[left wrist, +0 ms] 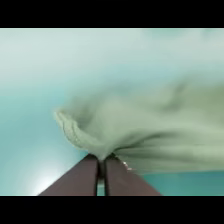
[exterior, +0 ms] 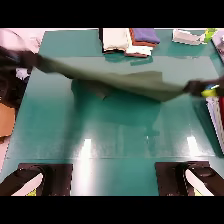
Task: Fold the shirts.
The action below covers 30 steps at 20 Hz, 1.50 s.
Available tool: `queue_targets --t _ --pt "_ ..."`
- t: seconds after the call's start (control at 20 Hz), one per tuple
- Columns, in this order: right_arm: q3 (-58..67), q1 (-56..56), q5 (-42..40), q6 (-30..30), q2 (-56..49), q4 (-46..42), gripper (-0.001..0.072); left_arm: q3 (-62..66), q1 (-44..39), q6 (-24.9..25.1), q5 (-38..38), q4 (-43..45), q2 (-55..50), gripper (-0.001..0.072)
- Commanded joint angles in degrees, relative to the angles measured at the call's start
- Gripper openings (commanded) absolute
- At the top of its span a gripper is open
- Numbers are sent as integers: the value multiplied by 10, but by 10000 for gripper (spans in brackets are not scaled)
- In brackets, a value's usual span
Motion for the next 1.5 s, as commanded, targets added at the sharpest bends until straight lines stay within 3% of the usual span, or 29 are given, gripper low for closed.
queue_targets --t 0.0,0.25,0.45,0.7,0.8,1.0,1.2,1.45 --pt "194 -51 19 -28 30 -15 21 120 1 3 9 0 92 28" --pt "422 -137 91 -64 -19 -14 21 251 1 3 34 -4 122 27" --pt "546 -177 148 -74 -103 2 20 270 1 3 47 5 106 26" --pt "407 -120 120 -77 -157 14 19 262 1 18 -118 9 -60 28" --pt "346 -86 117 -78 -198 -16 20 219 1 18 -138 4 -144 28" --pt "257 -45 94 -84 -310 -44 19 95 1 19 -87 3 -295 28" --pt "222 -35 43 -84 -419 -43 20 59 1 40 -28 3 -408 29" --pt "291 -35 34 -84 -495 -39 20 72 1 40 25 -6 -427 28"
